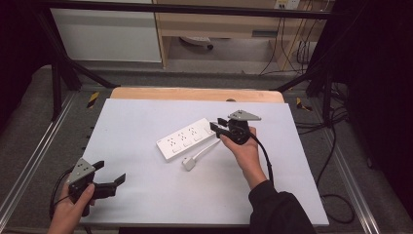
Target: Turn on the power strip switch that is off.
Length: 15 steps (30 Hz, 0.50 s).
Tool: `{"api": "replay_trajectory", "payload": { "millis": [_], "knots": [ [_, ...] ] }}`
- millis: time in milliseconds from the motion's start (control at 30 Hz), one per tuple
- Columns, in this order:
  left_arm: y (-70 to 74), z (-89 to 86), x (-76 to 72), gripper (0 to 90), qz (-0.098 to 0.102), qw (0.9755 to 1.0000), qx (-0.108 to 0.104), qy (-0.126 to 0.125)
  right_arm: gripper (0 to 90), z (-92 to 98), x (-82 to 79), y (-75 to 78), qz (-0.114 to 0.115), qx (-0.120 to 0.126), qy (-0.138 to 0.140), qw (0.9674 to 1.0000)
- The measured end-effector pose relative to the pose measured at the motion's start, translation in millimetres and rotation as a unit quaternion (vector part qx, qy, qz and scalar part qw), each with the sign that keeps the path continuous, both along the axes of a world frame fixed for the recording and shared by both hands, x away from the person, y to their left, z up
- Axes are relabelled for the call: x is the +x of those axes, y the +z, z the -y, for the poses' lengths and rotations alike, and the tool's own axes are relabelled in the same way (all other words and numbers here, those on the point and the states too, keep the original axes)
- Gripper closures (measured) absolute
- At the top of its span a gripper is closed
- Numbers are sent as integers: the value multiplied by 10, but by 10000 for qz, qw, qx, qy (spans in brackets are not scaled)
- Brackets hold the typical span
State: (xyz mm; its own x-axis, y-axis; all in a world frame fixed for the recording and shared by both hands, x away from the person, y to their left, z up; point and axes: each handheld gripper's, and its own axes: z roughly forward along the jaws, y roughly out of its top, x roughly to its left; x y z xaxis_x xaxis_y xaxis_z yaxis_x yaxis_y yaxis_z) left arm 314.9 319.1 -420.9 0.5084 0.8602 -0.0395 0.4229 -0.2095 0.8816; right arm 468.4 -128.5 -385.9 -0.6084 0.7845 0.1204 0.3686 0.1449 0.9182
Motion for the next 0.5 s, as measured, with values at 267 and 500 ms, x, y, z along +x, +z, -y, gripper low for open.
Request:
{"api": "replay_trajectory", "payload": {
  "millis": [267, 500],
  "knots": [
    [0, -1, -1, 55, 0, 10000, -2, 2, 270, 169, -69, 131, -72, 22, -155, 9999],
    [-1, 0, -2, 55, -3, 10000, -15, 7, 121, 415, -227, 231, 56, 23, -397, 9992]
  ]
}}
